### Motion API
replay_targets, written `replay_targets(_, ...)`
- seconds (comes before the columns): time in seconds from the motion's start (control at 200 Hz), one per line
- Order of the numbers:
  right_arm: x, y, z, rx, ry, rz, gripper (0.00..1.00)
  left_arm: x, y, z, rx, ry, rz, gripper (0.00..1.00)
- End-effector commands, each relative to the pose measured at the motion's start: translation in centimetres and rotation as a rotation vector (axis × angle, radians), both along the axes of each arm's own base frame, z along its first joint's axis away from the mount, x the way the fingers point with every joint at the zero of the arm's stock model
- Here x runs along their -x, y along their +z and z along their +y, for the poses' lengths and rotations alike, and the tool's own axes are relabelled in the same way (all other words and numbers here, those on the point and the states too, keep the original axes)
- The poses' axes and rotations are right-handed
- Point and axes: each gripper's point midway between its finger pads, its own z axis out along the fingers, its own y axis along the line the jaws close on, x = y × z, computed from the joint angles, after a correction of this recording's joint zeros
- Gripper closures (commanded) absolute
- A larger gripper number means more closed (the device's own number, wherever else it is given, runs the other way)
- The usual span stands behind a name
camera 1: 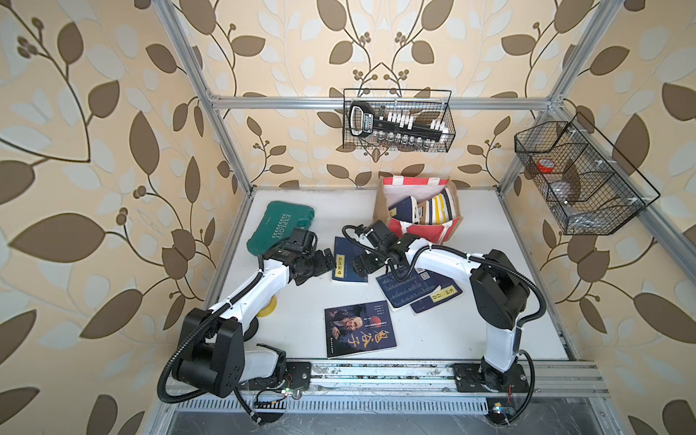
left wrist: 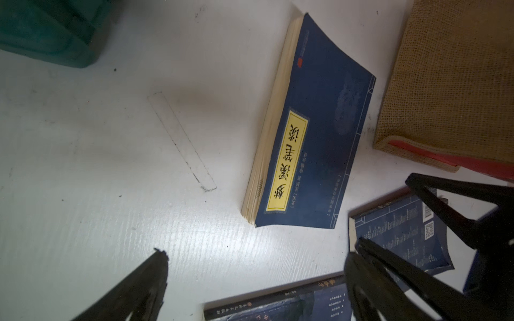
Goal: Put the books into the canvas bag
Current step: Pick up the book from the center of the board.
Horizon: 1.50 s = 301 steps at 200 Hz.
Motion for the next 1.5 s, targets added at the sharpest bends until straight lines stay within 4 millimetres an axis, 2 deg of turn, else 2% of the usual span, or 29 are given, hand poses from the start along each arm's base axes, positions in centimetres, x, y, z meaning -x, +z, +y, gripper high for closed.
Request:
replay_targets(0.0, -2.1, 0.5, 0.0, -0.016, -0.042, -0.024, 0.02, -1.9, 1.1, 0.5, -0.018, 0.018, -0.06, 0.02)
replay_targets(0.125, -3.4, 0.2, -0.8, -0.008, -0.09, -0.032, 0.02, -2.6, 1.0, -0.1, 0.009, 0.009, -0.079, 0.02)
replay_targets(0.355, -4.1, -1.1, -0.5, -0.001, -0.119, -0.015, 0.02, -3.4, 0.0, -1.1, 0.048, -0.014, -0.066, 0.01)
replay_targets(0.365, -4.7, -1.2, -1.1, -0.001, -0.136, -0.012, 0.02, -3.4, -0.1, -1.2, 0.053, -0.018, -0.064, 0.01)
replay_targets(0.405, -4.9, -1.5, -1.3, -0.004, -0.145, -0.002, 0.02, -3.6, -0.3, -1.7, 0.074, -0.032, -0.059, 0.02)
replay_targets(0.43, -4.9, -1.8, -1.3, -0.008, -0.146, 0.008, 0.01, -3.7, -0.2, -2.0, 0.088, -0.036, -0.065, 0.02)
replay_targets(0.44, -4.9, -1.9, -1.2, -0.009, -0.145, 0.01, 0.02, -3.7, -1.0, -2.0, 0.087, -0.036, -0.042, 0.02)
replay_targets(0.485, -4.8, -2.3, -1.0, -0.016, -0.142, 0.025, 0.02, -3.8, -1.7, -2.4, 0.103, -0.039, -0.025, 0.03)
replay_targets(0.645, -4.4, -4.4, -0.5, -0.035, -0.148, 0.079, 0.02, -4.2, -3.0, -3.1, 0.141, -0.045, -0.008, 0.11)
replay_targets(1.0, -2.9, -6.9, 1.6, -0.122, -0.09, 0.189, 0.02, -4.1, -5.2, -3.1, 0.139, -0.029, 0.043, 0.15)
replay_targets(1.24, -1.6, -8.0, 2.4, -0.136, -0.032, 0.242, 0.02, -4.2, -6.5, -4.5, 0.21, -0.055, 0.068, 0.36)
replay_targets(1.5, -0.5, -8.5, 3.5, -0.144, 0.025, 0.269, 0.02, -3.7, -7.2, -4.5, 0.214, -0.048, 0.076, 0.55)
